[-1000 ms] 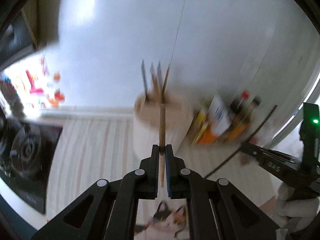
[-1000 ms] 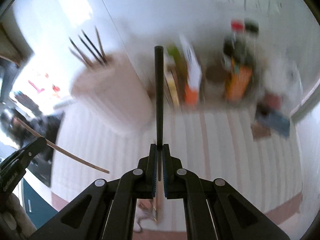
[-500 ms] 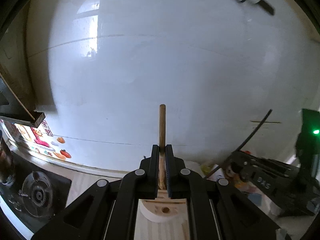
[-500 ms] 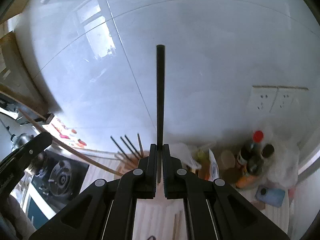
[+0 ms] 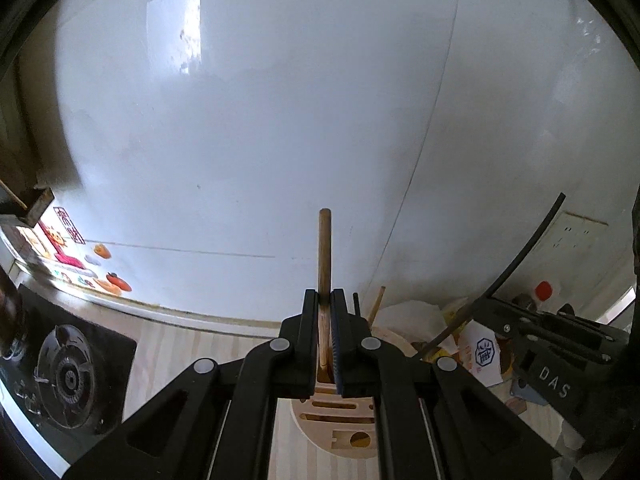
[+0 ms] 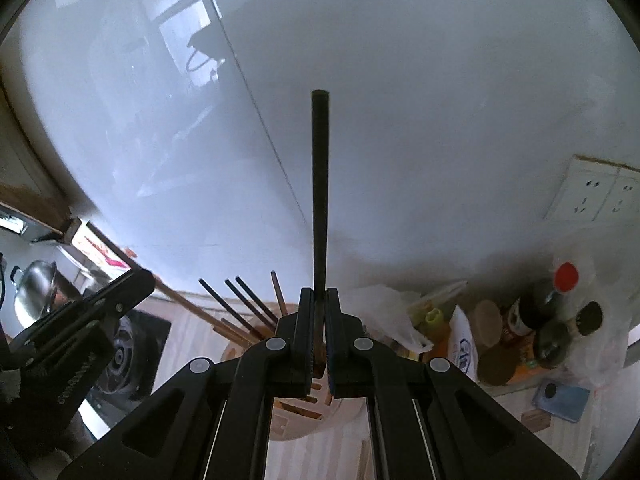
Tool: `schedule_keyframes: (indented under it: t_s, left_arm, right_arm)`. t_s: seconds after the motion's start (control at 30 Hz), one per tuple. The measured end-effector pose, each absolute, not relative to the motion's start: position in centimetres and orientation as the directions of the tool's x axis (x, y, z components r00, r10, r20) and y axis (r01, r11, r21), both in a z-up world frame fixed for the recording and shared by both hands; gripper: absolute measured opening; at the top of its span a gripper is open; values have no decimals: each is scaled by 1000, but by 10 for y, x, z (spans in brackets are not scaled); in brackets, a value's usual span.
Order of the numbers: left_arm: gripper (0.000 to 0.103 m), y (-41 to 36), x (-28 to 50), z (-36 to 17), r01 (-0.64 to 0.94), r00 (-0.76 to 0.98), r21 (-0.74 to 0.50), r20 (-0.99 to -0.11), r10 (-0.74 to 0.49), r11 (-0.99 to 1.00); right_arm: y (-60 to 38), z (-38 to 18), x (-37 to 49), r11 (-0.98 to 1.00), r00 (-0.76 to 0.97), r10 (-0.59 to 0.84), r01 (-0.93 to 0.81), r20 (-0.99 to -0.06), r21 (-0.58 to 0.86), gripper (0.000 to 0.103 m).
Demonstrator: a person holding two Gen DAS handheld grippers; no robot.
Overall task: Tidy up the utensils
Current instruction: 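Open both tools and return them to the chopstick row, then grasp a wooden chopstick with the right tool while the left tool grasps another wooden one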
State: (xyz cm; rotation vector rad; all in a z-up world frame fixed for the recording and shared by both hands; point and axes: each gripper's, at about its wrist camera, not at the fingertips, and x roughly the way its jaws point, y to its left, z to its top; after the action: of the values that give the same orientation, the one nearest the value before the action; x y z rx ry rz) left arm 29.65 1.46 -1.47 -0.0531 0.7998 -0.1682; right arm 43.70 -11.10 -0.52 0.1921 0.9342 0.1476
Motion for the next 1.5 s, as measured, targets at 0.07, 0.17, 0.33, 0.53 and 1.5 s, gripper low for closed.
schedule_keyframes:
  t_s: [0.07,0.17,0.33,0.53,1.5]
  left_arm:
    - [5,13,296,-16,134,666,-116,-724,-176,984]
    - [8,17,295,-15,113,645,-155,-740,-191,982]
    - [61,27,280,-9,67,670,-135,-728,-145,989]
    - [98,43,254,-16,24,690,-127,-715,-109,992]
    - [103,31,176,-306,-33,217,131,-967,135,991]
  right_arm:
    - [-107,-12,442,974,561,212,-52,-800,221,5]
    - [-104,-24,447,972,515,227,-65,-827,226,5]
    - [-108,-32,445,969,484,235,-50,-843,242,27]
    - [-122,-23,414,977,524,187,-13,-831,213,40]
    - [-145,-305,285,975,73,152,153,-986,161,40]
